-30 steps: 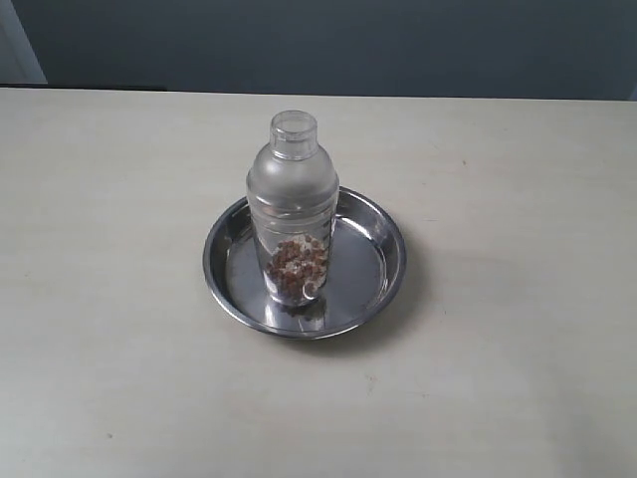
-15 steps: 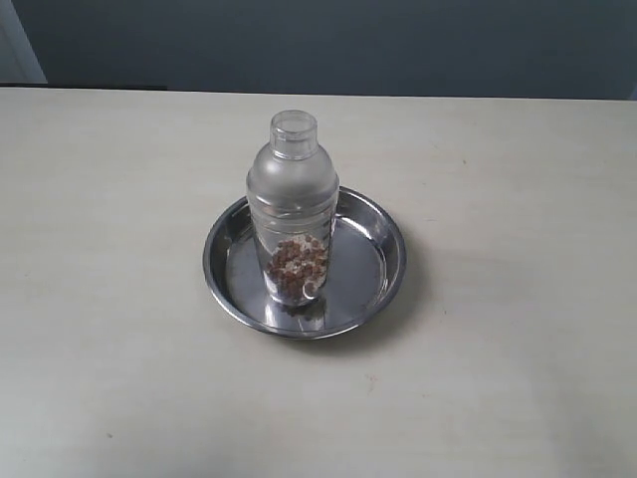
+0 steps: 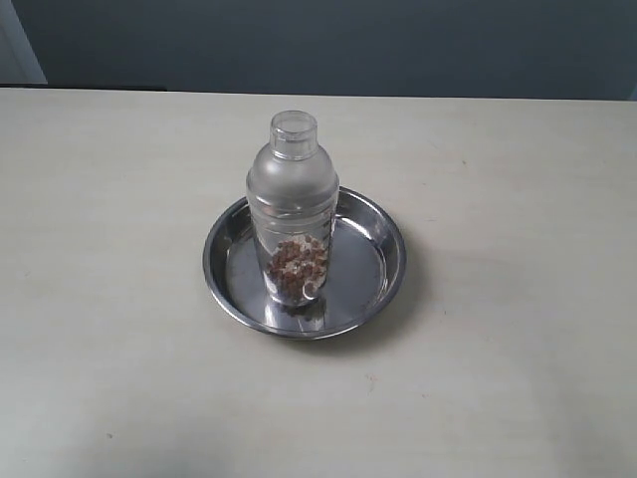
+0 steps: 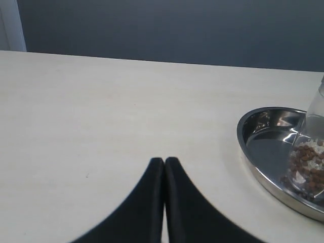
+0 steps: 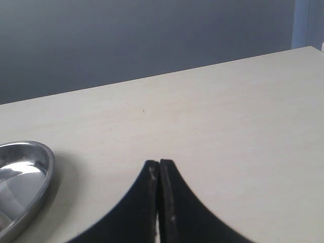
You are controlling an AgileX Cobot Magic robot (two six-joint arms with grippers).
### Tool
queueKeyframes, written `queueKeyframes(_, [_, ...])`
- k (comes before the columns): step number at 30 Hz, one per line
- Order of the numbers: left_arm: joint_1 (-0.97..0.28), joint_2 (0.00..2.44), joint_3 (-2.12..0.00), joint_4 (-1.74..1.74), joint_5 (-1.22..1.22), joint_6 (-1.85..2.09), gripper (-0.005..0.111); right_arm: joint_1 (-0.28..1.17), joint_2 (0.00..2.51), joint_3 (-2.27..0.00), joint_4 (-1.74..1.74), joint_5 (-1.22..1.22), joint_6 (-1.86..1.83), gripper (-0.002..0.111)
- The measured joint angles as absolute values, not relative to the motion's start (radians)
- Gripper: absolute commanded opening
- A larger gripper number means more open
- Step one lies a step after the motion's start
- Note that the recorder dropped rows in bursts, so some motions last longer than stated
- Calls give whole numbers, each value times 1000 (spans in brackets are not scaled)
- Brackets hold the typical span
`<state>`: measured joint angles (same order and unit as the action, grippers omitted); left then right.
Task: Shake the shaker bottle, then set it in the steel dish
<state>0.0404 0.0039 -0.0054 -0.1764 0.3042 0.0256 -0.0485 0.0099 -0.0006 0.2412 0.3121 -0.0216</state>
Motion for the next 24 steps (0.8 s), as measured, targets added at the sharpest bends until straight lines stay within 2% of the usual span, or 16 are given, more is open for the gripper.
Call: queueKeyframes(24, [40,4,-5,-176,249,26,0,-48,10,-1,241,312,-22,-1])
